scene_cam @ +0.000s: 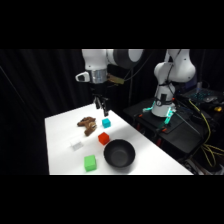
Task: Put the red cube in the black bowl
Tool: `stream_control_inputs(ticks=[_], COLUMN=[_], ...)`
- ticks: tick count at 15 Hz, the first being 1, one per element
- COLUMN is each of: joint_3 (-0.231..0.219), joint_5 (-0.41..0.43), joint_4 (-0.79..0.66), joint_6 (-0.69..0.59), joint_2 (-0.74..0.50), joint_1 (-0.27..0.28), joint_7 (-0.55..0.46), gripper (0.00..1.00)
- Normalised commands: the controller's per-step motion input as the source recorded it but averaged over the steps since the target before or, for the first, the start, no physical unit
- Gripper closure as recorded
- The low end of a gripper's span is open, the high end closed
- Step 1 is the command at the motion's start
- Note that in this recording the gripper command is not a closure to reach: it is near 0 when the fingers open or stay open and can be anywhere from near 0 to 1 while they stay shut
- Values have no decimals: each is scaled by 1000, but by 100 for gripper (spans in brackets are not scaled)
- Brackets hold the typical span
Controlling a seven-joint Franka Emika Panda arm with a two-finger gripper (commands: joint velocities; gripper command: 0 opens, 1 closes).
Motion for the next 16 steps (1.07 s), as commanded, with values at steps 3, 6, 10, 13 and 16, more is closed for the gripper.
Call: stream_control_inputs(ticks=[3, 6, 10, 13, 16], joint_3=[9, -10, -10, 11, 49], joint_5=[4, 3, -8, 29, 110], joint_4=[10, 71, 106, 113, 120], joint_6=[-3, 10, 102, 171, 211], joint_2=[15, 117, 188, 224, 212], joint_1=[-28, -50, -53, -67, -95], joint_7=[-38, -96, -187, -334, -409], gripper=[0, 0, 0, 0, 0])
